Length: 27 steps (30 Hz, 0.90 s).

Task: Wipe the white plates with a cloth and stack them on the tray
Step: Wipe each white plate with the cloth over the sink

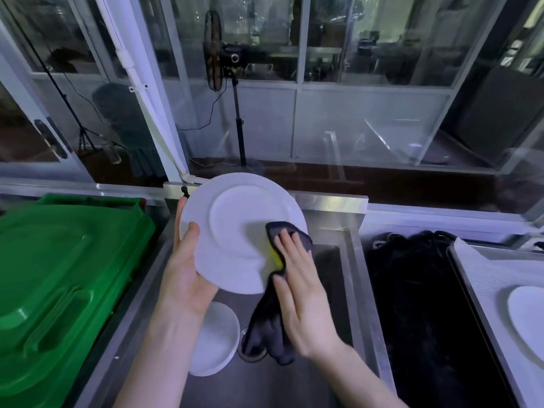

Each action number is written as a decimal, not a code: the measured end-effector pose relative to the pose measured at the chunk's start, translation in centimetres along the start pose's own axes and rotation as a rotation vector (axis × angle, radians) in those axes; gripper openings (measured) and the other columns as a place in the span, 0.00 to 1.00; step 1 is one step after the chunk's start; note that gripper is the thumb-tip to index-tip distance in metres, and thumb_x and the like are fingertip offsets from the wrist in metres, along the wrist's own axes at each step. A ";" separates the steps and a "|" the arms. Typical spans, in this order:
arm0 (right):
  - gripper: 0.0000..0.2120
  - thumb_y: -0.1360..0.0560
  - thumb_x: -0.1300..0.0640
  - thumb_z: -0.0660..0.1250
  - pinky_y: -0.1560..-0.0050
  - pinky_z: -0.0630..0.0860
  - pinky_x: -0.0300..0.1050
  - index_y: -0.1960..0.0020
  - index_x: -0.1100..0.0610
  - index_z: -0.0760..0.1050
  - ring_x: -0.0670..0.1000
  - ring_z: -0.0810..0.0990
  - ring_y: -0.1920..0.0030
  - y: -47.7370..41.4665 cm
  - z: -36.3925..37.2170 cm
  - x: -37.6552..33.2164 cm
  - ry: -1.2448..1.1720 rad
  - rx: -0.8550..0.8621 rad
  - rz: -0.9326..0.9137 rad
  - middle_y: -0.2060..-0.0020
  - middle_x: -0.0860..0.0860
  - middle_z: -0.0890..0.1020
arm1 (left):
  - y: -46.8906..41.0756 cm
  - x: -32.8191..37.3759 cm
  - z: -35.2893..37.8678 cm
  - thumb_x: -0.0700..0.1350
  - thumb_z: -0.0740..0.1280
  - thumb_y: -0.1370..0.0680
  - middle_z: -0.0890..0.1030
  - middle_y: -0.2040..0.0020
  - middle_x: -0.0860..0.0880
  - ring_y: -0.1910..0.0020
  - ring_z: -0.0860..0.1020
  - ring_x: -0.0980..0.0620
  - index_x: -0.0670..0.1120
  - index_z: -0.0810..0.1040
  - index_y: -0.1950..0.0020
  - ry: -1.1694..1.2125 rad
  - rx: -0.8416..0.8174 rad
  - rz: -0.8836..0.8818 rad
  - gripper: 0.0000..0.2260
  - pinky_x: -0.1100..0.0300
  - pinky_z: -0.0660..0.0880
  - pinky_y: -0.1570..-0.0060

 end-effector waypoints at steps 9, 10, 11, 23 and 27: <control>0.25 0.17 0.55 0.54 0.23 0.53 0.50 0.21 0.52 0.56 0.47 0.53 0.21 -1.2 -2.7 1.5 -0.054 0.134 0.099 0.22 0.43 0.59 | -0.3 0.7 1.8 0.46 0.54 0.14 0.78 0.32 0.47 0.34 0.77 0.46 0.49 0.67 0.26 0.041 -0.075 0.031 0.16 0.48 0.78 0.40; 0.25 0.17 0.55 0.55 0.23 0.53 0.51 0.21 0.52 0.56 0.49 0.53 0.21 -0.2 -1.8 0.3 0.010 0.099 0.022 0.22 0.45 0.58 | -0.5 0.6 1.8 0.46 0.56 0.15 0.80 0.34 0.48 0.37 0.79 0.47 0.50 0.68 0.27 0.072 -0.028 0.037 0.16 0.50 0.79 0.43; 0.25 0.18 0.54 0.55 0.23 0.52 0.53 0.21 0.53 0.57 0.51 0.53 0.21 0.7 -0.7 -0.9 0.071 0.050 -0.046 0.21 0.46 0.58 | -0.6 0.2 1.8 0.46 0.57 0.17 0.81 0.36 0.48 0.39 0.81 0.48 0.51 0.69 0.28 0.098 0.027 0.033 0.16 0.51 0.80 0.46; 0.23 0.17 0.55 0.55 0.23 0.54 0.53 0.23 0.55 0.61 0.51 0.56 0.22 2.9 0.9 -1.5 0.205 -0.089 -0.160 0.22 0.47 0.60 | 0.1 -2.0 -0.2 0.47 0.59 0.16 0.85 0.41 0.50 0.48 0.85 0.49 0.54 0.73 0.30 0.169 0.251 -0.083 0.15 0.52 0.83 0.58; 0.25 0.18 0.59 0.55 0.23 0.54 0.57 0.22 0.51 0.57 0.47 0.54 0.21 1.5 -2.9 2.5 -0.130 0.130 0.204 0.22 0.41 0.59 | 0.9 -1.6 -0.4 0.50 0.60 0.16 0.76 0.28 0.46 0.37 0.81 0.47 0.52 0.65 0.21 0.111 0.185 -0.107 0.22 0.49 0.82 0.49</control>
Point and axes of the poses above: each hand's wrist, its own y-axis away from the middle knuckle, its own z-axis out of the palm, x = y × z, the point moved 9 cm from there along -y, towards the middle knuckle
